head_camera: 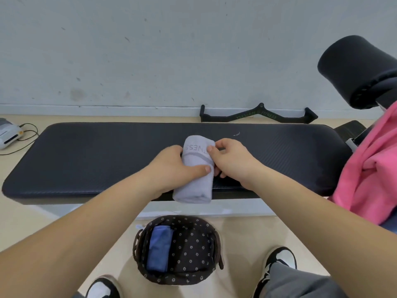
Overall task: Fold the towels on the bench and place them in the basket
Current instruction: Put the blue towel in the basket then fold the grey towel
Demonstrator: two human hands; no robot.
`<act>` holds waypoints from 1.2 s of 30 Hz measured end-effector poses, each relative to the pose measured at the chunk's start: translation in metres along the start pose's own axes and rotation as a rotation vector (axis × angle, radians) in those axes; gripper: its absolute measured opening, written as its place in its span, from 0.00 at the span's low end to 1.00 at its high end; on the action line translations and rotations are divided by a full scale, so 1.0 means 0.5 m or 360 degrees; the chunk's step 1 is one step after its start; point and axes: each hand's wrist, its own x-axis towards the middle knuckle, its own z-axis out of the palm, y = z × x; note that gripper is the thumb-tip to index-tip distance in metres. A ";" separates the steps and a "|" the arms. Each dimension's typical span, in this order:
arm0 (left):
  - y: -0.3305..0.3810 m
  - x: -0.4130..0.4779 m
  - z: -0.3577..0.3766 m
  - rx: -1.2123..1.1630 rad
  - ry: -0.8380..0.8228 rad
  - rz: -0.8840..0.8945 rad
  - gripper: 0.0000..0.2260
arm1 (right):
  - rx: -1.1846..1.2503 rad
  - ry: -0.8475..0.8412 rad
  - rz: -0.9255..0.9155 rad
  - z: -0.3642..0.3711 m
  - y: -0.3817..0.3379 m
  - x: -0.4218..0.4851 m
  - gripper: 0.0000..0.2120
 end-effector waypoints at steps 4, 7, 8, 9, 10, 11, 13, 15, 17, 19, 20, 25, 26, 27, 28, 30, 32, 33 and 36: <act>-0.022 -0.063 0.000 -0.0481 -0.0290 -0.0083 0.13 | 0.0013 -0.0220 -0.0073 0.015 -0.012 -0.059 0.11; -0.055 -0.121 -0.016 -0.0506 -0.0367 -0.0104 0.11 | -0.0045 -0.0409 -0.0070 0.023 -0.022 -0.124 0.13; -0.069 -0.139 -0.018 -0.0516 -0.0383 -0.0134 0.11 | -0.0152 -0.0462 -0.0064 0.026 -0.022 -0.144 0.15; -0.087 -0.157 -0.017 -0.0522 -0.0395 -0.0164 0.11 | -0.0301 -0.0509 -0.0048 0.030 -0.021 -0.162 0.18; -0.105 -0.172 -0.012 -0.0532 -0.0418 -0.0181 0.11 | -0.0463 -0.0555 -0.0017 0.035 -0.017 -0.177 0.21; -0.122 -0.188 -0.005 -0.0552 -0.0445 -0.0193 0.12 | -0.0582 -0.0597 0.0026 0.042 -0.010 -0.190 0.24; -0.147 -0.207 0.012 -0.0619 -0.0497 -0.0207 0.13 | -0.0560 -0.0675 0.0112 0.063 0.014 -0.208 0.24; -0.164 -0.204 0.033 -0.0743 -0.0510 -0.0222 0.15 | -0.0342 -0.0762 0.0182 0.092 0.043 -0.216 0.18; -0.180 -0.187 0.059 -0.0924 -0.0481 -0.0284 0.17 | -0.0048 -0.0839 0.0307 0.119 0.073 -0.214 0.15; -0.198 -0.163 0.085 -0.1078 -0.0470 -0.0404 0.20 | 0.0166 -0.0837 0.0437 0.136 0.104 -0.198 0.16; -0.210 -0.151 0.100 -0.1145 -0.0479 -0.0464 0.23 | 0.0192 -0.0813 0.0486 0.142 0.118 -0.186 0.16; -0.291 -0.080 0.178 -0.1407 -0.0421 -0.0693 0.31 | 0.0251 -0.0770 0.0701 0.190 0.214 -0.121 0.22; -0.309 -0.069 0.191 -0.1415 -0.0371 -0.0745 0.29 | 0.0281 -0.0788 0.0732 0.205 0.239 -0.108 0.23; -0.327 -0.062 0.201 -0.1421 -0.0318 -0.0789 0.27 | 0.0301 -0.0829 0.0773 0.221 0.262 -0.098 0.23; -0.346 -0.053 0.210 -0.1420 -0.0263 -0.0838 0.25 | 0.0311 -0.0866 0.0802 0.238 0.286 -0.088 0.22; -0.382 -0.034 0.226 -0.1405 -0.0206 -0.0931 0.24 | 0.0247 -0.0871 0.0812 0.280 0.330 -0.069 0.18; -0.416 -0.009 0.240 -0.1379 -0.0180 -0.0976 0.22 | 0.0134 -0.0759 0.0779 0.327 0.372 -0.045 0.17; -0.435 0.004 0.250 -0.1369 -0.0144 -0.0983 0.19 | 0.0146 -0.0706 0.0782 0.350 0.389 -0.035 0.16; -0.495 0.041 0.284 -0.1086 0.0058 -0.0958 0.08 | 0.0333 -0.0553 0.0860 0.409 0.447 -0.002 0.11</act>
